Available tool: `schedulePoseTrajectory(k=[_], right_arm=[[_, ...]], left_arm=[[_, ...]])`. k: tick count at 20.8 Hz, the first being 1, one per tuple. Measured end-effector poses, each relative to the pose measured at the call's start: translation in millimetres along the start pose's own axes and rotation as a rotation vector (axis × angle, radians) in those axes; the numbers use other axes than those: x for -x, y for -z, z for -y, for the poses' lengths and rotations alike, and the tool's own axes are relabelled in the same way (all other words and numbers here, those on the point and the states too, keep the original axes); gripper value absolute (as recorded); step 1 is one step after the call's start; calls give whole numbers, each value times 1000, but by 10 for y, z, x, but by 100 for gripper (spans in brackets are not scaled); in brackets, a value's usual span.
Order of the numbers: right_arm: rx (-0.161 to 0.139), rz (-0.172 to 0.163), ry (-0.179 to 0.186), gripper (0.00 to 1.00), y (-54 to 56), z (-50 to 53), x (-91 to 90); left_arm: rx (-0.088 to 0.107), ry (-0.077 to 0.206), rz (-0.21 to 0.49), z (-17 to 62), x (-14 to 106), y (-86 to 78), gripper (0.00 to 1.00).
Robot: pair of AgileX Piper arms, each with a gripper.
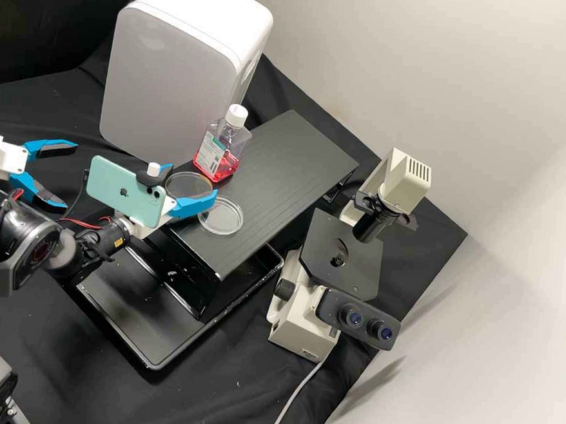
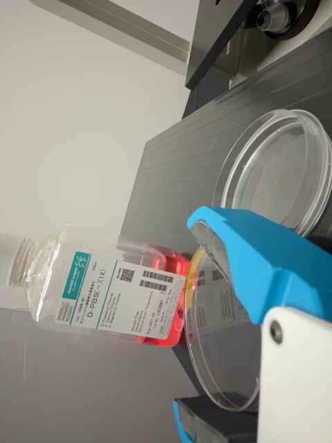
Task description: Place the lid on the petri dish
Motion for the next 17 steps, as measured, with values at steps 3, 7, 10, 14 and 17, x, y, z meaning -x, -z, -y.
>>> schedulePoseTrajectory(k=[3,7,10,14,17], right_arm=[[0,1,-1,0,-3,-2,-1],[0,-3,-8,0,-1,-10,6],[-6,-12,-45,0,11,-73,71],[-15,-23,-78,0,30,-161,119],[-39,-9,-107,0,-18,-221,117]], left_arm=[[0,0,0,0,0,0,100],[0,0,0,0,0,0,100],[1,5,-2,11,-3,4,100],[1,5,-2,11,-3,4,100],[1,5,-2,11,-3,4,100]])
